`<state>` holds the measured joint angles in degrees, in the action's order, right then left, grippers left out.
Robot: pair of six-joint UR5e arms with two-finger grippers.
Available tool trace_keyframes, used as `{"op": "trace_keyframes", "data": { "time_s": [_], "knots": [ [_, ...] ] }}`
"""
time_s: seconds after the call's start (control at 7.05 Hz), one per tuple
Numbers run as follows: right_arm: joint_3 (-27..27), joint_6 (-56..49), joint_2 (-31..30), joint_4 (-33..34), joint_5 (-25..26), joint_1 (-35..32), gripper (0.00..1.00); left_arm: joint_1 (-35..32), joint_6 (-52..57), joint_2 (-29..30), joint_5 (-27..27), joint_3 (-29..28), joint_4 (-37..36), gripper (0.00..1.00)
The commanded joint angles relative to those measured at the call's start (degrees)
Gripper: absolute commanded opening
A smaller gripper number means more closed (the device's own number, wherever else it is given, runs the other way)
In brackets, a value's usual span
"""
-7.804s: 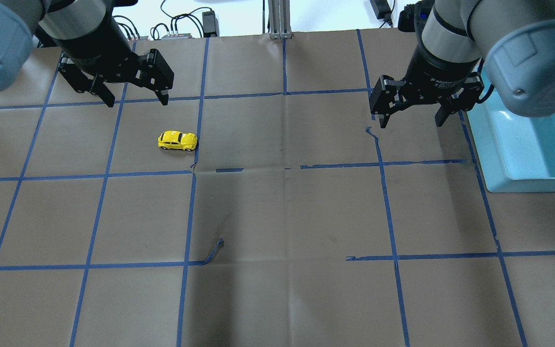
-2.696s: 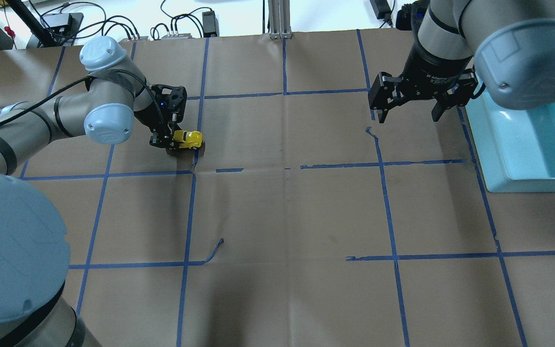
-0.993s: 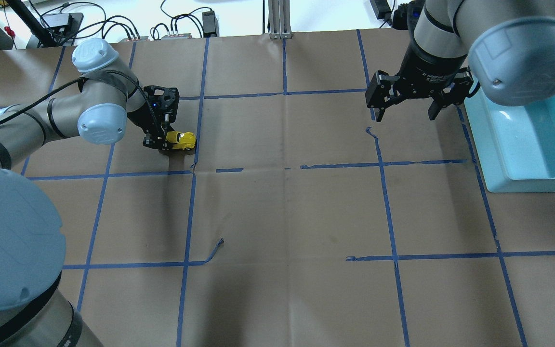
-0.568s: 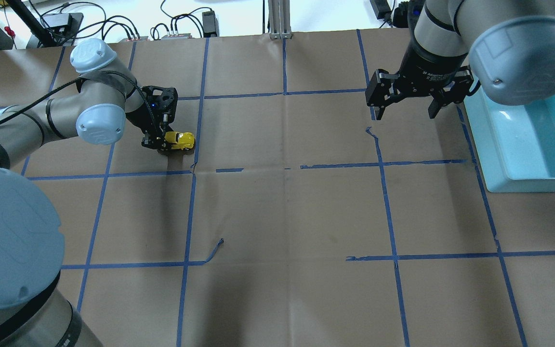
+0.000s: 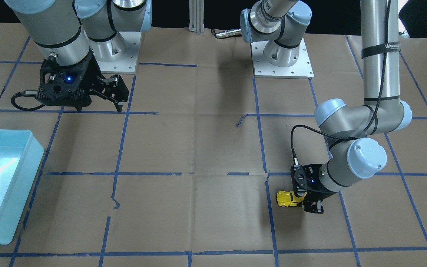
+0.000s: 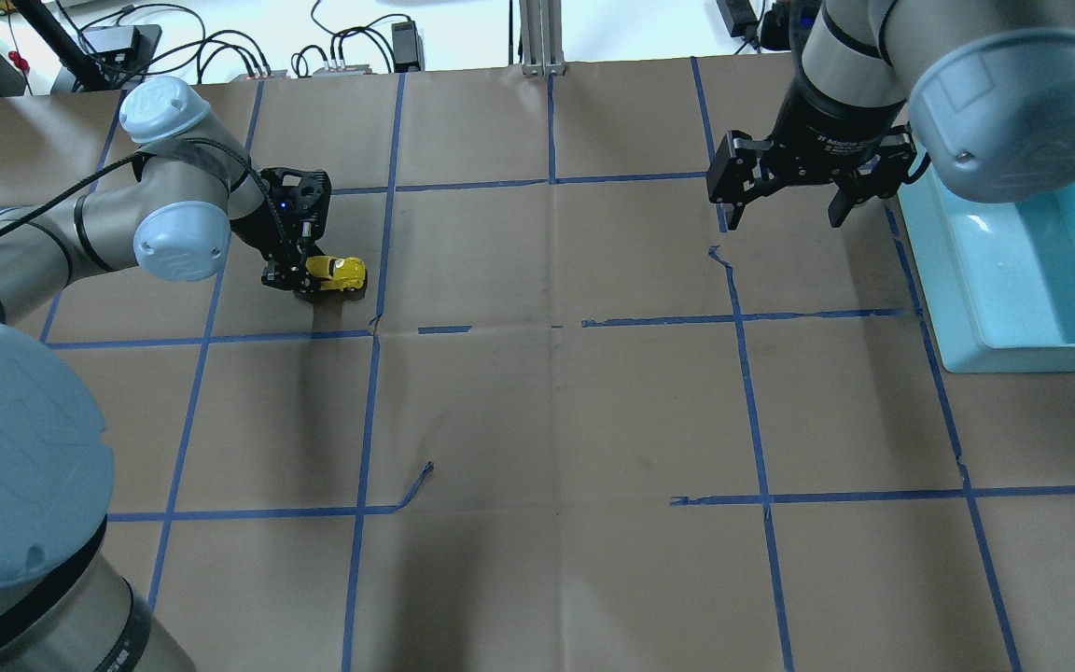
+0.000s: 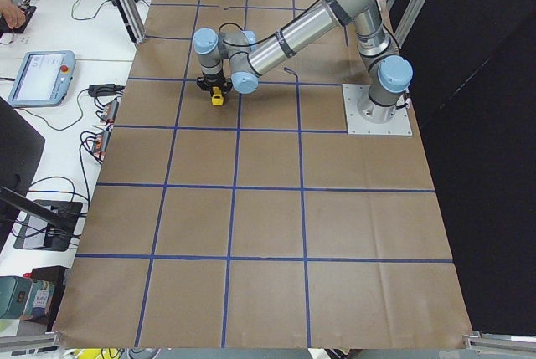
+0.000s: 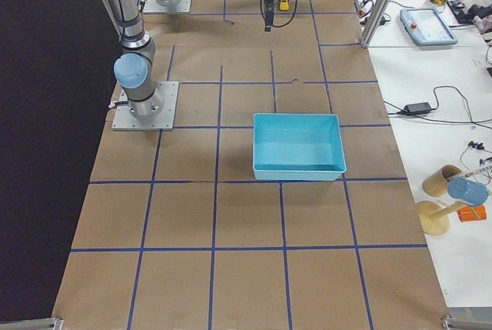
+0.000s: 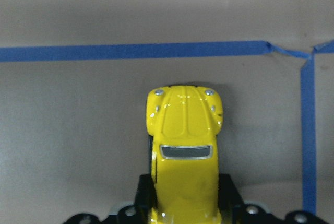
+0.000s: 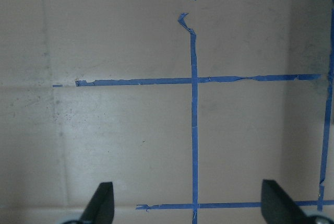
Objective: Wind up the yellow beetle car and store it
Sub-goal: 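Drag the held car backward along the table with the left gripper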
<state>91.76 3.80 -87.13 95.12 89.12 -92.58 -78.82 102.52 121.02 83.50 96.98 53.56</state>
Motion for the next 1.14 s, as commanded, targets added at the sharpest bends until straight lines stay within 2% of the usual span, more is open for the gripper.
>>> {"op": "trace_keyframes", "data": {
  "time_s": [0.0, 0.99],
  "knots": [
    [0.08, 0.07, 0.29, 0.24, -0.70, 0.03, 1.00, 0.94, 1.19, -0.17, -0.01, -0.04, 0.05, 0.00],
    [0.00, -0.46, 0.65, 0.77, -0.53, 0.03, 1.00, 3.06, 4.89, -0.35, 1.22, 0.66, 0.05, 0.01]
  ]
}}
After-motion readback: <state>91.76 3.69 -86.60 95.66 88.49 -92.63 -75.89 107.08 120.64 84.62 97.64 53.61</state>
